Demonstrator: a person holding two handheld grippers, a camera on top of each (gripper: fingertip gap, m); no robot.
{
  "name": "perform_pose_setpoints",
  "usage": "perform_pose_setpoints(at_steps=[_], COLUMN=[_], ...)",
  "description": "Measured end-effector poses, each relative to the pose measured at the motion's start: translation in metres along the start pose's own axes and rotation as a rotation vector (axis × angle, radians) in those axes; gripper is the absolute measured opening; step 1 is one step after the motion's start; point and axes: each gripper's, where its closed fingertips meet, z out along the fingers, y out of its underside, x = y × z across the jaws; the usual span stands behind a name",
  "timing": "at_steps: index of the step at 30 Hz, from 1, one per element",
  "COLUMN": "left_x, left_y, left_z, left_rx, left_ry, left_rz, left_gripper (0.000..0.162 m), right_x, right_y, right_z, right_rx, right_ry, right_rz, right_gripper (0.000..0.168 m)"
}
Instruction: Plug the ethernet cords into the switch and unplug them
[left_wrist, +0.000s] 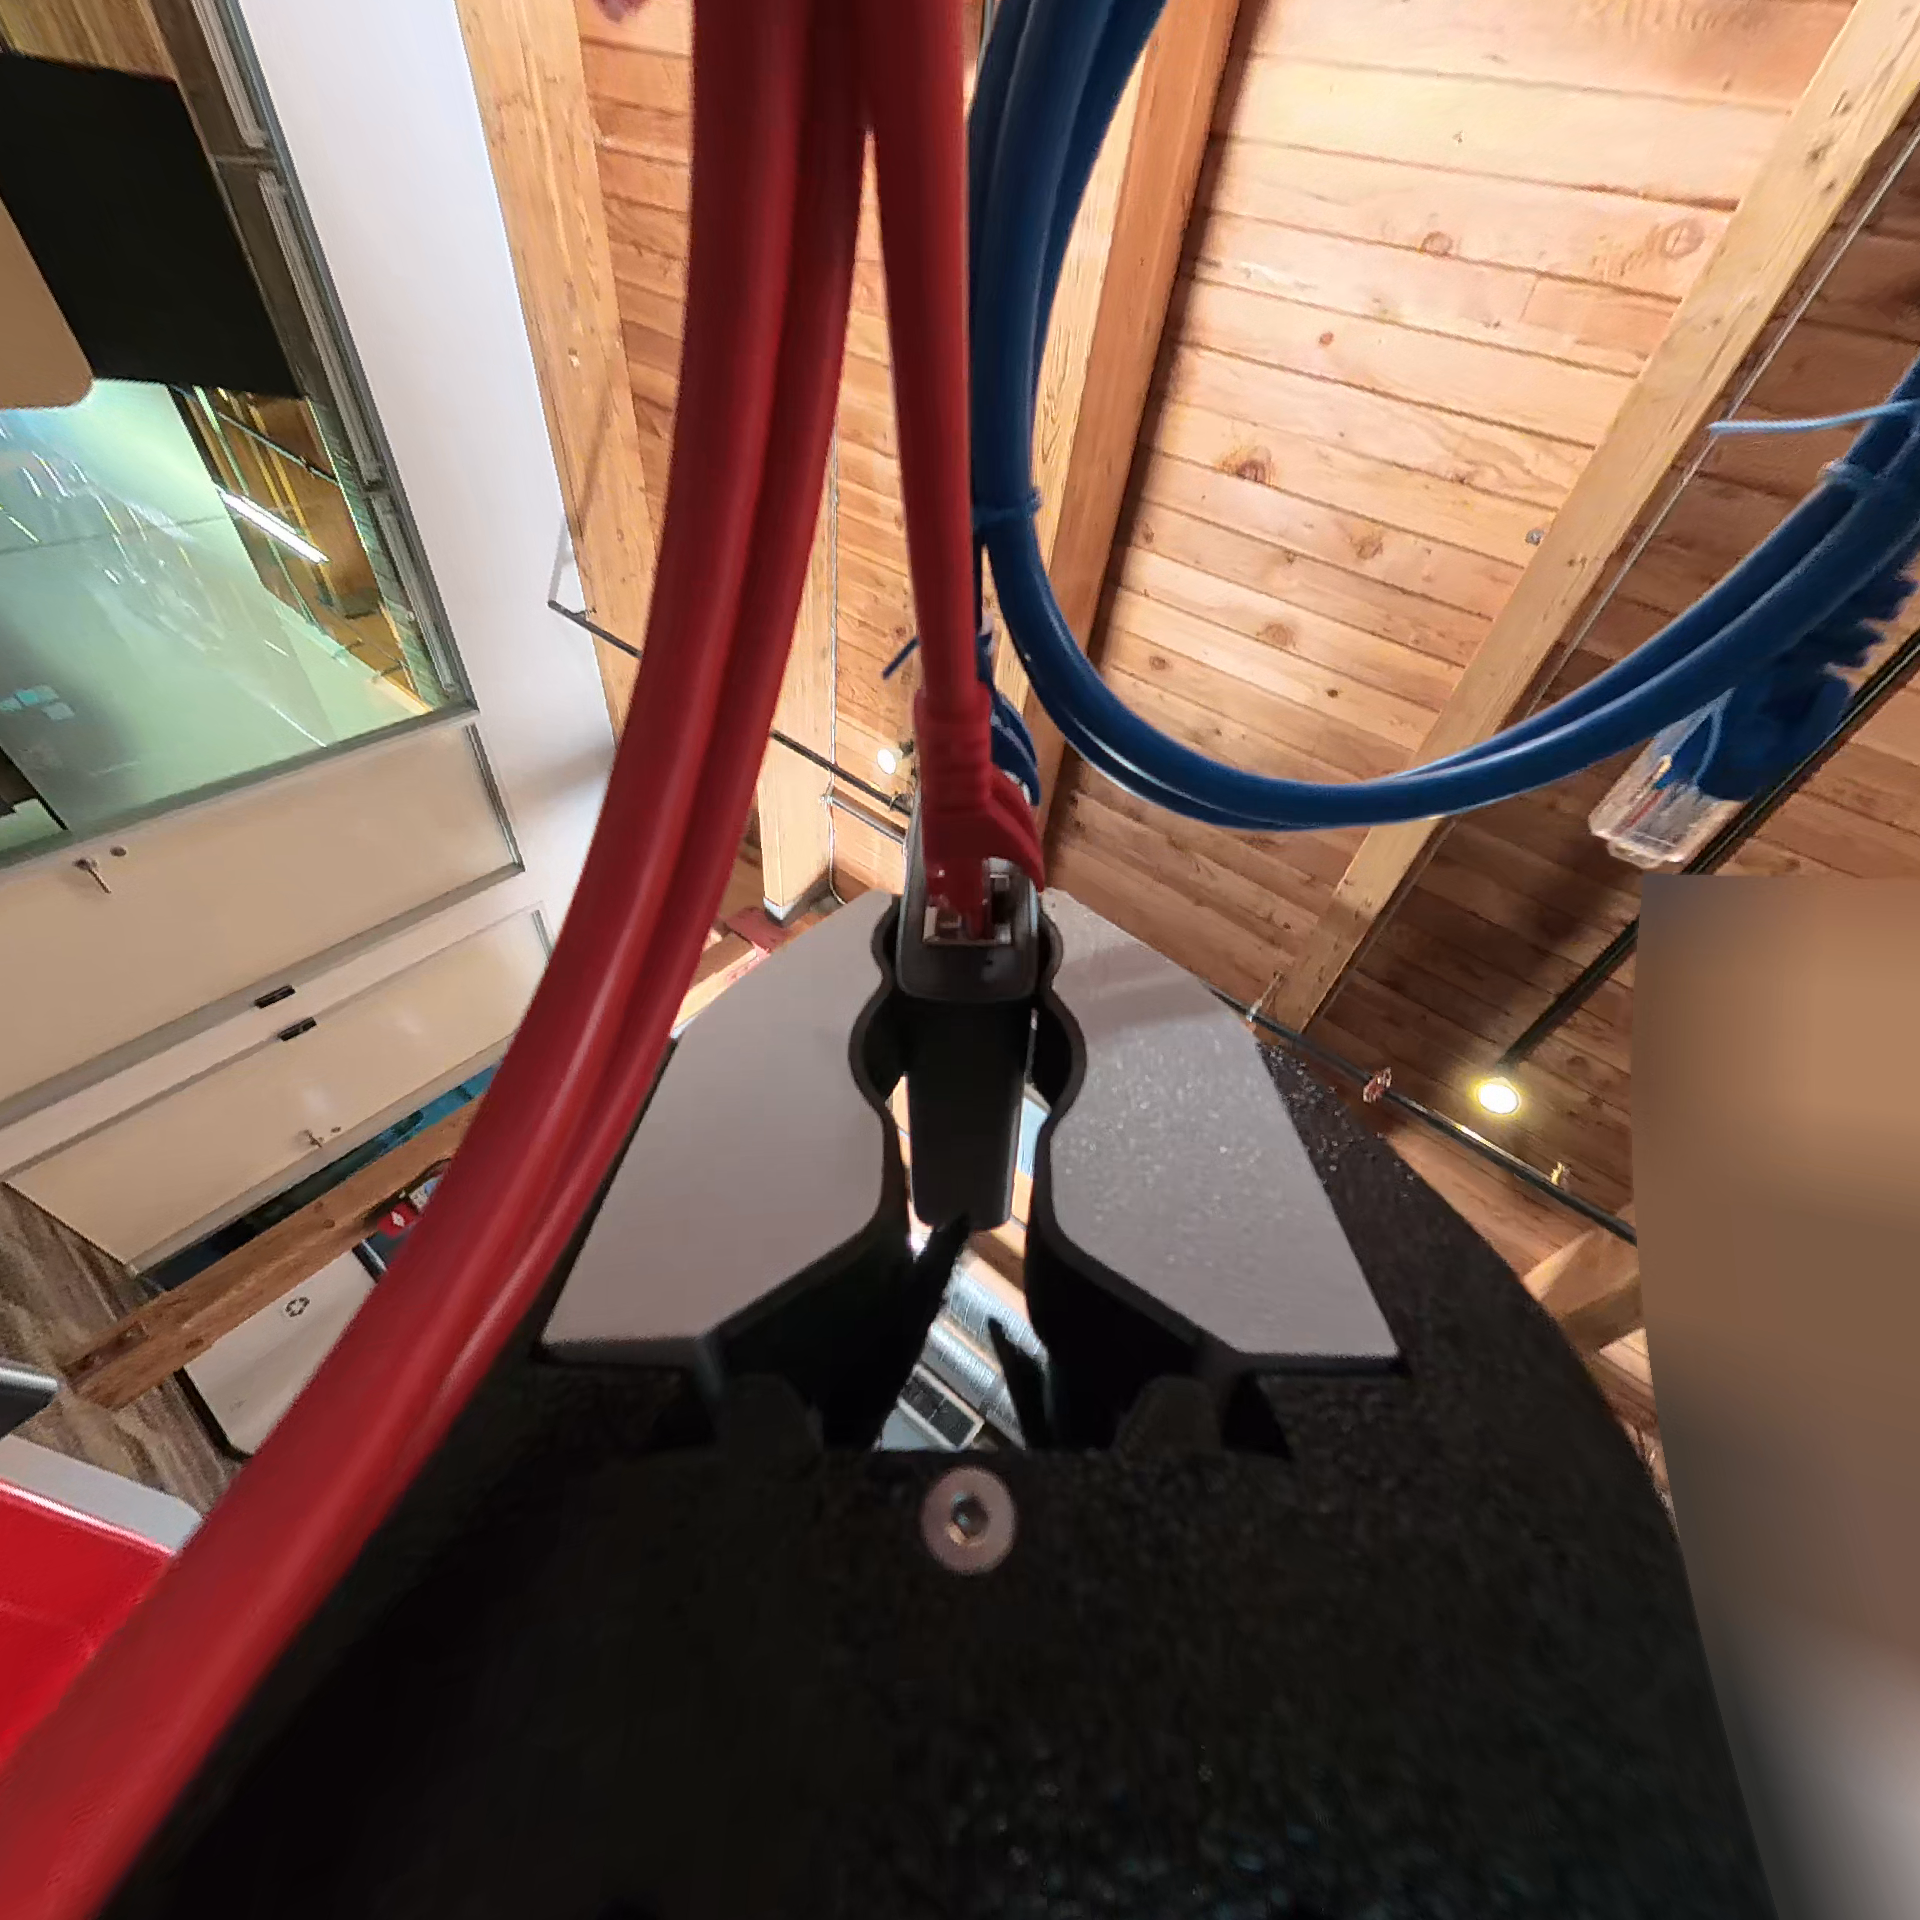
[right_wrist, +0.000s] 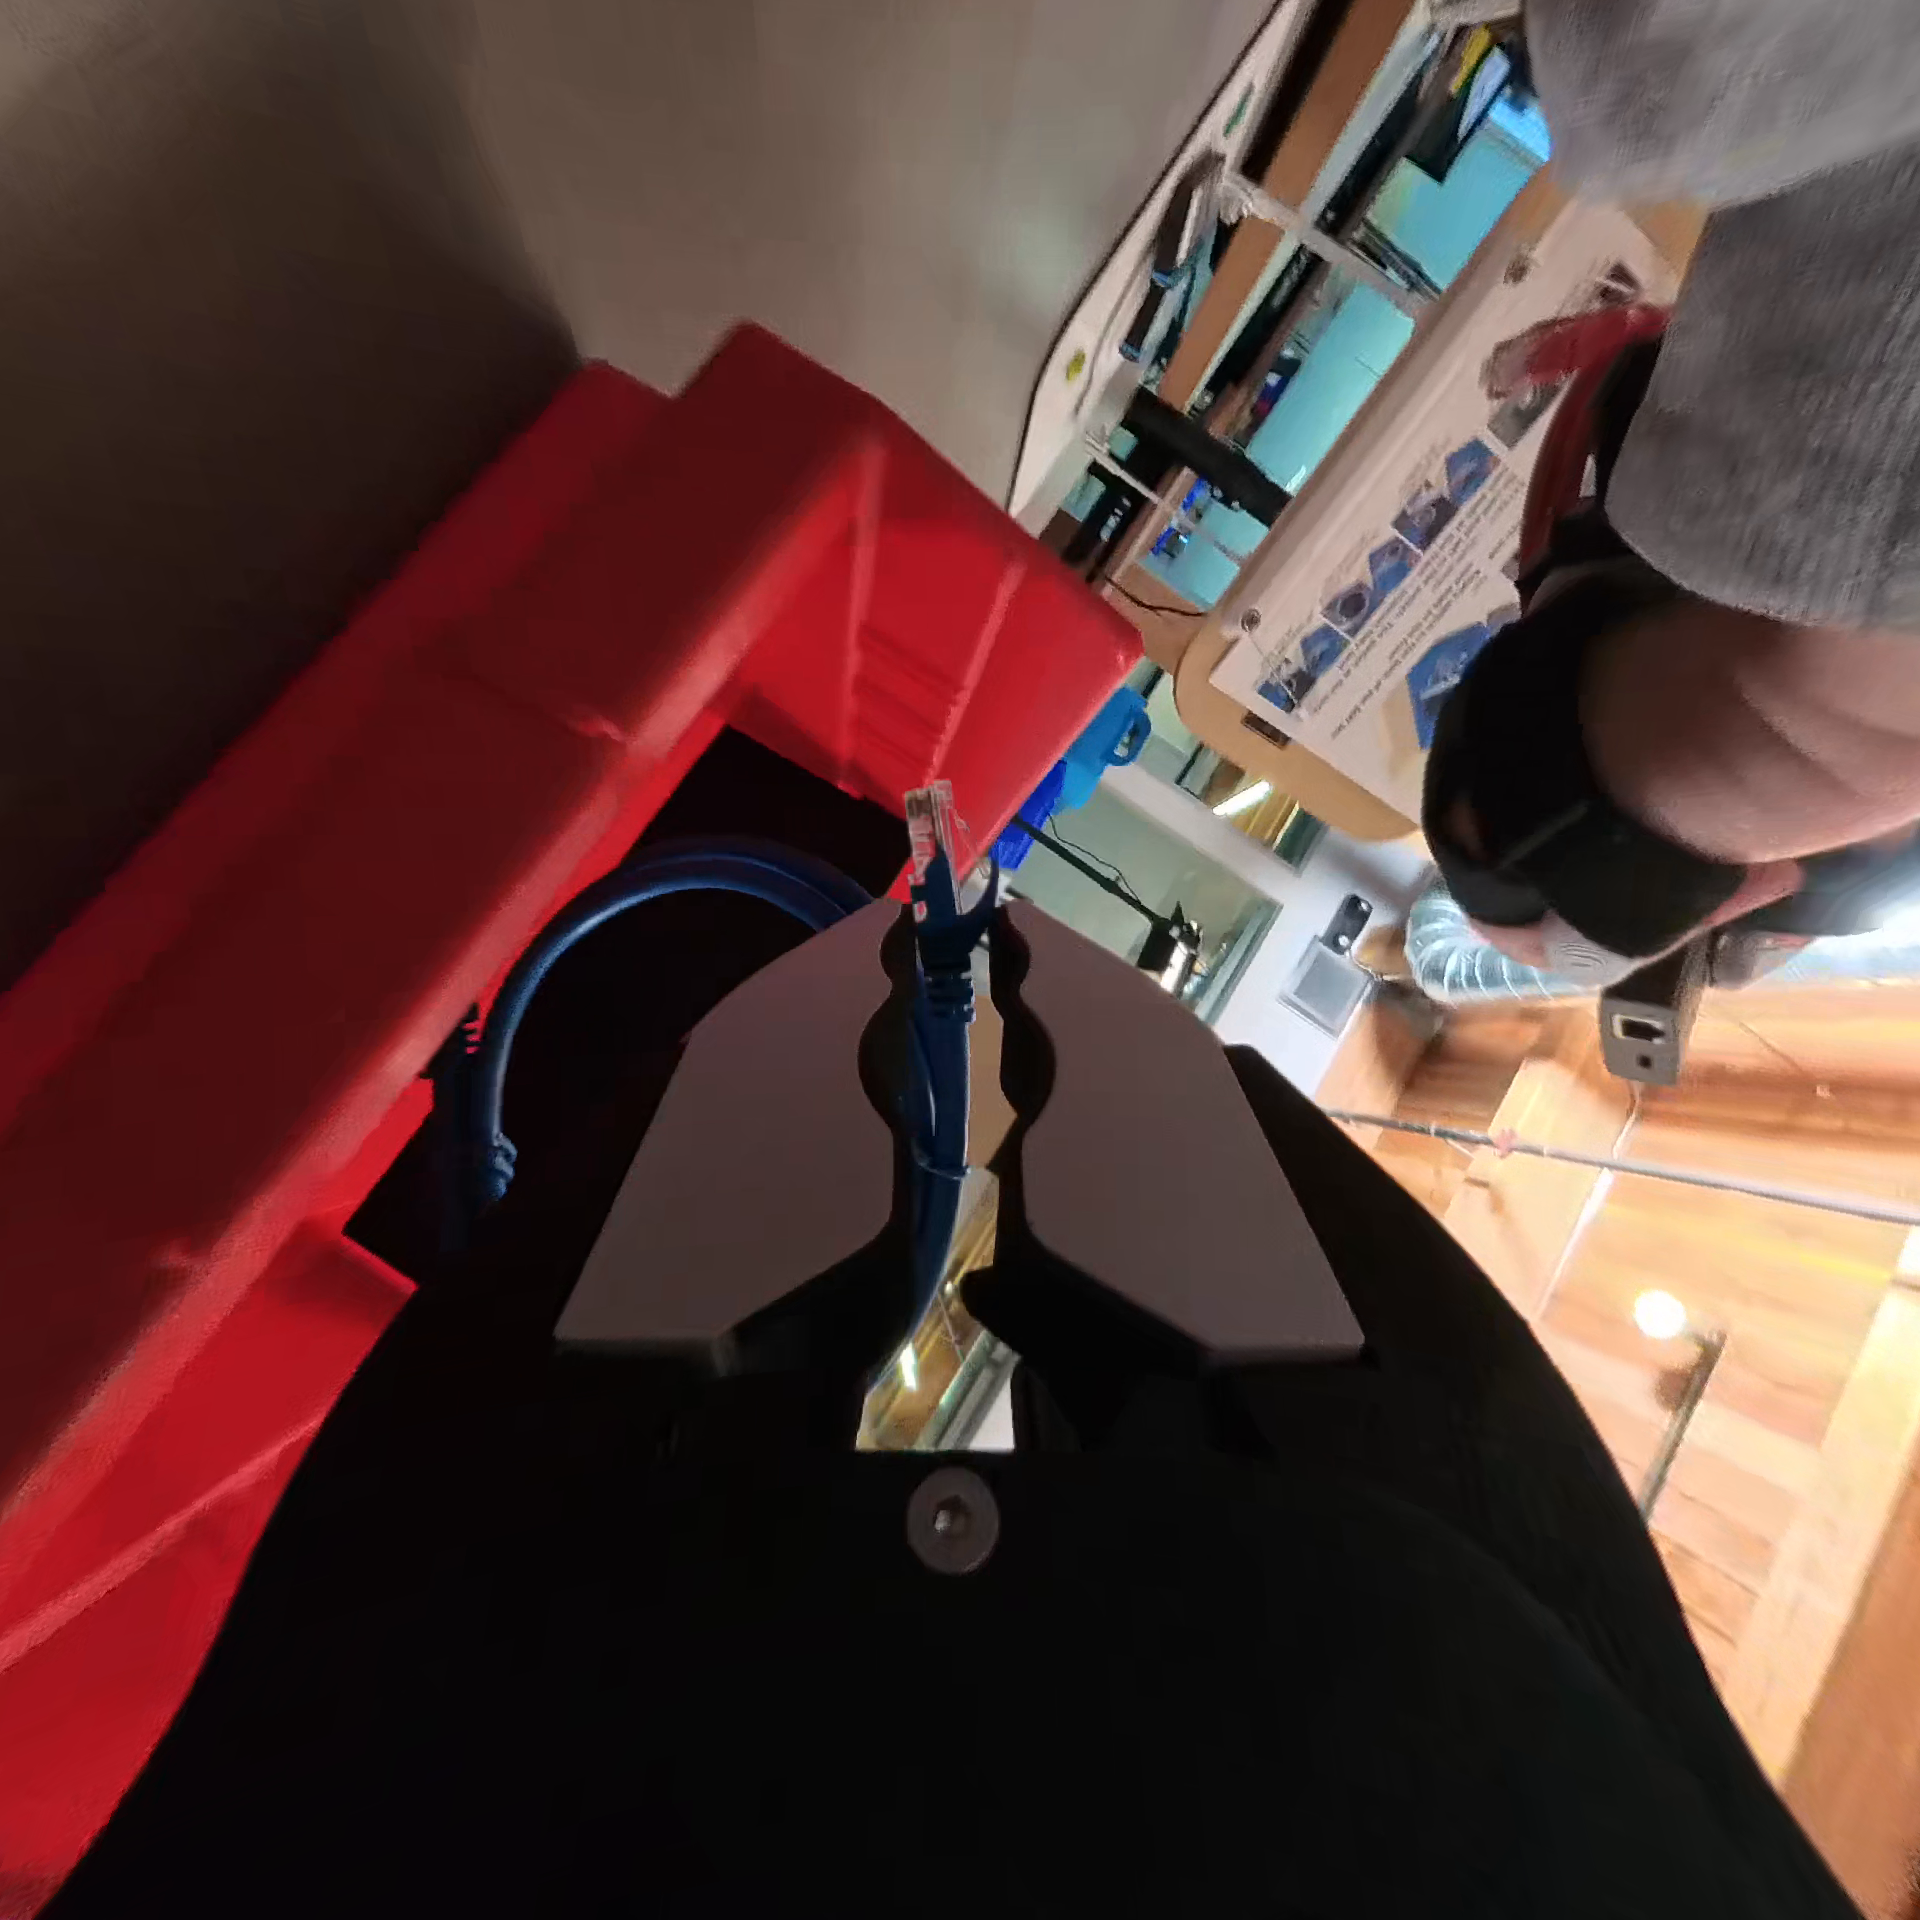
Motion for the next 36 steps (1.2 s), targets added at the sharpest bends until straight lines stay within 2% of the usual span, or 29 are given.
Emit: perform_pose_setpoints(at_steps=[5,10,15,18,22,27,36], left_x=[-0.002,-0.001,0.001,0.0,-0.001,0.001,0.004], left_y=[-0.01,-0.015,-0.02,-0.023,-0.025,-0.029,-0.034], left_z=[-0.001,-0.001,-0.001,-0.001,-0.002,-0.001,-0.002], left_rx=[0.027,0.041,0.051,0.057,0.064,0.072,0.083], left_ry=[-0.002,0.009,0.022,0.025,0.03,0.049,0.068], left_rz=[-0.02,-0.036,-0.038,-0.05,-0.06,-0.064,-0.04], left_gripper=[0.02,0.02,0.02,0.02,0.02,0.02,0.02], right_x=[-0.022,-0.037,-0.048,-0.043,-0.036,-0.047,-0.07], right_y=[-0.011,-0.02,-0.023,-0.02,-0.006,-0.001,-0.011], right_z=[-0.01,-0.016,-0.039,-0.046,-0.027,0.005,0.042], right_rx=[0.072,0.123,0.182,0.236,0.191,-0.025,-0.22], right_ry=[-0.194,-0.442,-0.902,-1.063,-1.091,-1.202,-1.318], right_rz=[0.075,0.272,0.702,0.901,1.171,1.51,1.6], right_gripper=[0.014,0.02,0.033,0.038,0.038,0.028,0.031])
